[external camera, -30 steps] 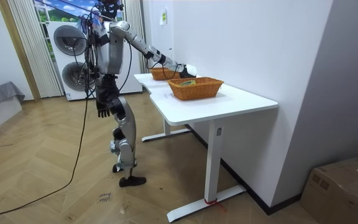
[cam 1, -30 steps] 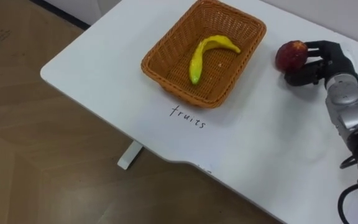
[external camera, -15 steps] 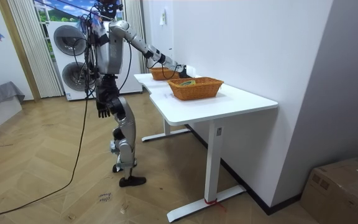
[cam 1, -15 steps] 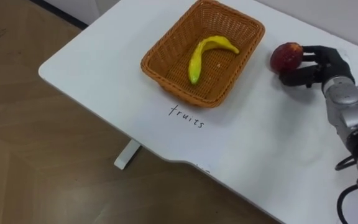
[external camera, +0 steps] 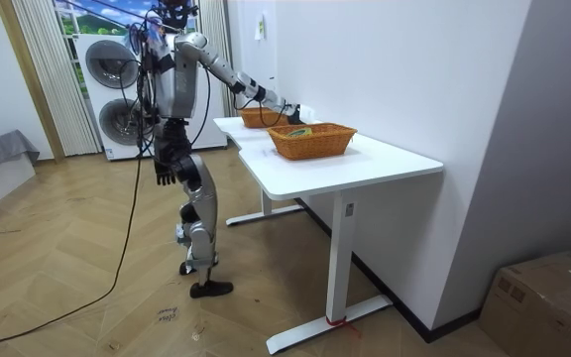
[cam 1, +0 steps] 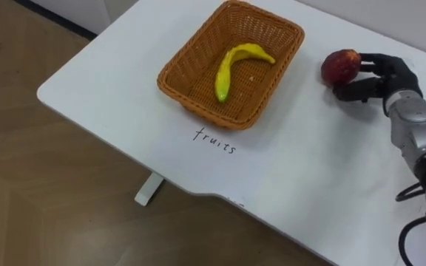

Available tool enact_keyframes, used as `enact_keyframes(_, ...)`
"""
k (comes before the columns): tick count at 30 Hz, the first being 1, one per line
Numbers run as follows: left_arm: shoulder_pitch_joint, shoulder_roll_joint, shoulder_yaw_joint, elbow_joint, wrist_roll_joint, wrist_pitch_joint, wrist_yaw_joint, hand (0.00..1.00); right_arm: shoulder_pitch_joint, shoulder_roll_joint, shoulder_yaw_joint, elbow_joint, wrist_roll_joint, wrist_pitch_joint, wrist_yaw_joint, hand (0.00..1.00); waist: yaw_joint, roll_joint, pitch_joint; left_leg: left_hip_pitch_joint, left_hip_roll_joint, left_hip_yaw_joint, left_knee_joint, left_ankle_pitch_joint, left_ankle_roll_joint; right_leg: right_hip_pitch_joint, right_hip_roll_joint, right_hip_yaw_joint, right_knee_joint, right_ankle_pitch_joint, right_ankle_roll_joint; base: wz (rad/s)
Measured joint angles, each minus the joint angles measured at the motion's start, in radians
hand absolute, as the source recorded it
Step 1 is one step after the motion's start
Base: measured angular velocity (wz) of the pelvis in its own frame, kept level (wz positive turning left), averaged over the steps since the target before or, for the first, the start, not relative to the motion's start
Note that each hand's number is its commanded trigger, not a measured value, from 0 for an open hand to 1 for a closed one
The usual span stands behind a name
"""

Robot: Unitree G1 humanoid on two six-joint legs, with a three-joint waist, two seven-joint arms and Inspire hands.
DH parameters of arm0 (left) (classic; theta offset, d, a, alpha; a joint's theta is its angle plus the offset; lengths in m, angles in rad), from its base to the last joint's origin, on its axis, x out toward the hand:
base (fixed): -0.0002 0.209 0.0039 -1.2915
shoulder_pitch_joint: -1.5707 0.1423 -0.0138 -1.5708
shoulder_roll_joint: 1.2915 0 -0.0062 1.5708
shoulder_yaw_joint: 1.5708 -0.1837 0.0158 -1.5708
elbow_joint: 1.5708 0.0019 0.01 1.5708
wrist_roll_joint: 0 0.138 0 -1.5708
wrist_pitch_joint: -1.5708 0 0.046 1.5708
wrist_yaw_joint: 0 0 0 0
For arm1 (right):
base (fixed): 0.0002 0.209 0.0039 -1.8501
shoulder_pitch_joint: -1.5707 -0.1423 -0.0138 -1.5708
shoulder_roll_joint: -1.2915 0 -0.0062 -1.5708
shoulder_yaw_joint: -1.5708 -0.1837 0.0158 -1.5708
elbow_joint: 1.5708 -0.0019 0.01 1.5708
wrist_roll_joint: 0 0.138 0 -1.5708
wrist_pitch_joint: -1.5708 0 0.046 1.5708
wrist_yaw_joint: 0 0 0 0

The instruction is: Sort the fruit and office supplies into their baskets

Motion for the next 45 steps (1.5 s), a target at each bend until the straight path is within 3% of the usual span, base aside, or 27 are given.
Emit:
enact_keyframes(11,0.060,0.005,0.051,-0.038,-0.034,-0.006,0.004,0.00,0.001,0.001,-0.001,-0.183,0.002,0.009,-0.013,1.00,-0.031,-0.006,-0.0198,0.089,0.000,0.001,-0.043,0.002,0.000,0.089,0.005,0.002,-0.033,-0.007,0.007,0.00)
enact_keyframes(15,0.061,0.006,0.051,-0.037,-0.039,-0.027,0.003,0.00,0.008,0.002,0.000,-0.249,-0.003,0.009,-0.013,1.00,-0.031,-0.006,-0.0198,0.113,-0.002,-0.002,-0.046,0.002,0.000,0.113,0.003,-0.001,-0.034,-0.008,0.009,0.03)
enact_keyframes(25,0.117,0.009,0.052,-0.047,-0.032,-0.027,-0.001,0.00,0.048,0.004,0.042,-0.530,-0.032,0.009,-0.002,1.00,-0.030,-0.011,-0.0202,0.124,-0.004,-0.006,-0.042,0.001,0.001,0.130,0.001,-0.007,-0.033,-0.013,0.012,0.02)
enact_keyframes(27,0.125,0.009,0.053,-0.050,-0.024,-0.026,-0.002,0.00,0.048,0.021,0.047,-0.561,-0.035,0.008,0.000,1.00,-0.023,-0.013,-0.0204,0.127,-0.004,-0.005,-0.042,0.001,0.001,0.134,0.001,-0.008,-0.033,-0.013,0.012,0.00)
enact_keyframes(30,0.134,0.009,0.059,-0.053,0.004,-0.022,-0.003,0.00,0.048,0.040,0.052,-0.587,-0.039,0.008,0.014,1.00,-0.016,-0.015,-0.0204,0.130,-0.006,-0.008,-0.042,0.001,0.001,0.139,0.001,-0.009,-0.034,-0.015,0.014,0.03)
enact_keyframes(38,0.174,0.009,0.111,-0.094,0.002,0.000,-0.022,0.00,0.048,0.041,0.075,-0.591,-0.070,0.010,0.036,1.00,0.002,-0.024,-0.0211,0.138,-0.014,-0.019,-0.044,-0.001,0.006,0.153,0.002,-0.013,-0.035,-0.023,0.023,0.07)
enact_keyframes(45,0.173,0.013,0.129,-0.100,0.003,0.000,-0.023,0.00,0.048,0.042,0.129,-0.590,-0.087,0.010,0.064,1.00,0.022,-0.042,-0.0154,0.136,-0.016,-0.028,-0.045,-0.003,0.008,0.155,-0.001,-0.027,-0.034,-0.029,0.026,0.04)
